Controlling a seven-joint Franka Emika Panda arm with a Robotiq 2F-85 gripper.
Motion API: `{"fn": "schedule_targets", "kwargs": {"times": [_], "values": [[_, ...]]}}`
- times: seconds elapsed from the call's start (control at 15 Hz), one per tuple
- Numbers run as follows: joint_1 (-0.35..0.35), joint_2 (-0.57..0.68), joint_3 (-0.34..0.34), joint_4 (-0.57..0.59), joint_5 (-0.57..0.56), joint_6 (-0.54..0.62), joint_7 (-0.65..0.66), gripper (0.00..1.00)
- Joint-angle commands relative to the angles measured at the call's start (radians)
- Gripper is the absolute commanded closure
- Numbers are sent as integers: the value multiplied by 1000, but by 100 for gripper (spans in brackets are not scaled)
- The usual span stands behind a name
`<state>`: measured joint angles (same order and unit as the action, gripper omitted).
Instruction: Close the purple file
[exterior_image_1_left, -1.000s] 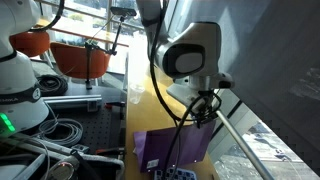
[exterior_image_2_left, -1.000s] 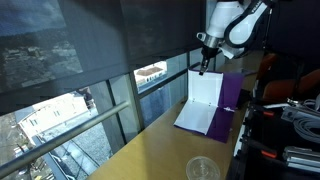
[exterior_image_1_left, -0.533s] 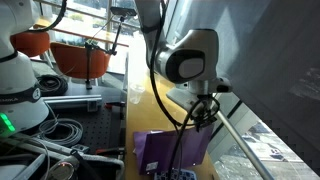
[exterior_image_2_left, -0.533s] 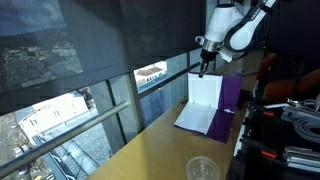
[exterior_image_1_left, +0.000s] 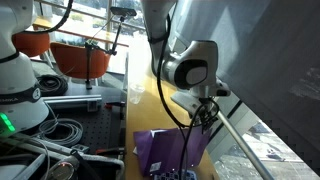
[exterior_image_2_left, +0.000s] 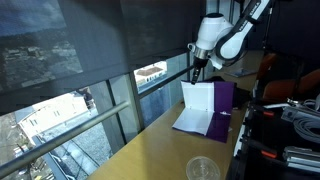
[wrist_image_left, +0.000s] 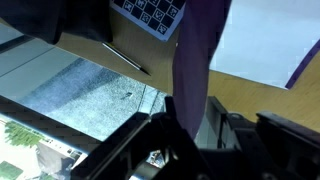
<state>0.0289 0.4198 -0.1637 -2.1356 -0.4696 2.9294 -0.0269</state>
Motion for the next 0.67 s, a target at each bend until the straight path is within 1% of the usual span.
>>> {"fn": "schedule_targets", "kwargs": {"times": [0.0,0.2,0.27,0.33,0.47,0.53,0.6], "values": [[75,47,-30,70,-27,-13,68,30],[136,48,-36,86,-29,-29,106,7],[144,20,-28,75,13,-50,87,1],[134,-15,-5,56,41,-69,79,0],[122,-88,-2,21,71,-104,84,0],[98,-132,7,6,104,-149,79,0],[90,-169,4,3,133,-224,94,0]]}}
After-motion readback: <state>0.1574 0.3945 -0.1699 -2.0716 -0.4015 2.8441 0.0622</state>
